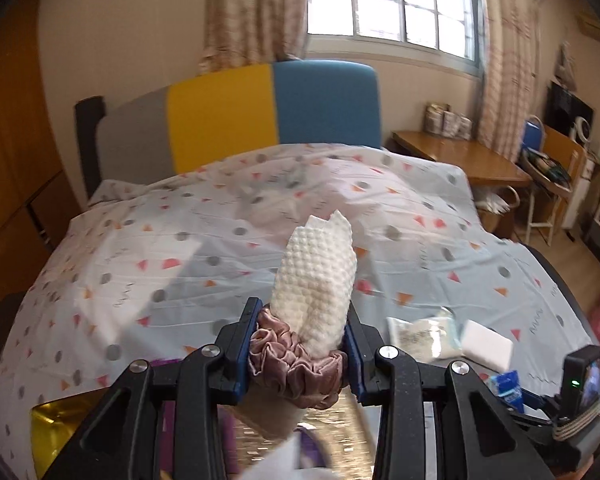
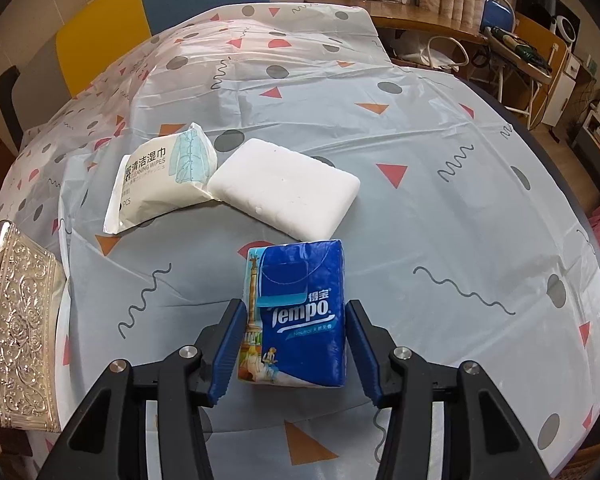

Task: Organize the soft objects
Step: 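Carry the brown scrunchie with mesh cloth into the gold tray and release with left gripper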

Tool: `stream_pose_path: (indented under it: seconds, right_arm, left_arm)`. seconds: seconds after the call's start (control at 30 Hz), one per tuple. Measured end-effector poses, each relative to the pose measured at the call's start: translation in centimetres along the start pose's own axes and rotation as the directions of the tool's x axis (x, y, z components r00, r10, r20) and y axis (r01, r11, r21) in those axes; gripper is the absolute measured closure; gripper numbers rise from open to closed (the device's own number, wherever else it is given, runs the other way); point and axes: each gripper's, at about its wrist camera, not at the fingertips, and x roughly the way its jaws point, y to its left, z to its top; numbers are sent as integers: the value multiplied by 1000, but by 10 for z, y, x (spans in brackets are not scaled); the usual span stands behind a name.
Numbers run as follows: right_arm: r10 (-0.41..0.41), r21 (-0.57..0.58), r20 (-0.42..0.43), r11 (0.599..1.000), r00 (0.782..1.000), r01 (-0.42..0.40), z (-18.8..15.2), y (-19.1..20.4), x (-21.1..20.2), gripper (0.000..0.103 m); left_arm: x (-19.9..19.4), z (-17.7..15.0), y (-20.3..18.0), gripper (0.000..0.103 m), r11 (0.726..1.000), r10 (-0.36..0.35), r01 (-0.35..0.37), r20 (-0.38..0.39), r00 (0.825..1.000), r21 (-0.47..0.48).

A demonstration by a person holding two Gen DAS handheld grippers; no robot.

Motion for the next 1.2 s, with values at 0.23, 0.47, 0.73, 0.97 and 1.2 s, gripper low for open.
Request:
stream_pose_path:
  seconds: [0.23,0.47,0.73,0.97,1.2]
  right_arm:
    - [20,3,-4,1000,1000,-20,-1,0,0,52]
    - [16,-32,19,999,1000,-15,-4,7,0,52]
    - [15,-67,51,998,999,-11,-7,12,0,52]
    - [11,-94,64,996,998,-5,-8,14,0,52]
    - [50,-52,58,998,997,-47,-9,7,1,52]
  left_arm:
    - [-34,-20,82,65,989,109,-102,55,993,-111]
    - [-62,-72,128,64,976,166,-158,42,985,-149]
    - [-86,-123,158,64,962,183,-178,6,983,-206]
    - [-99,-153,175,63,954,187,-186,-15,982,-236]
    - [-104,-175,181,63,949,183,-188,-43,982,-251]
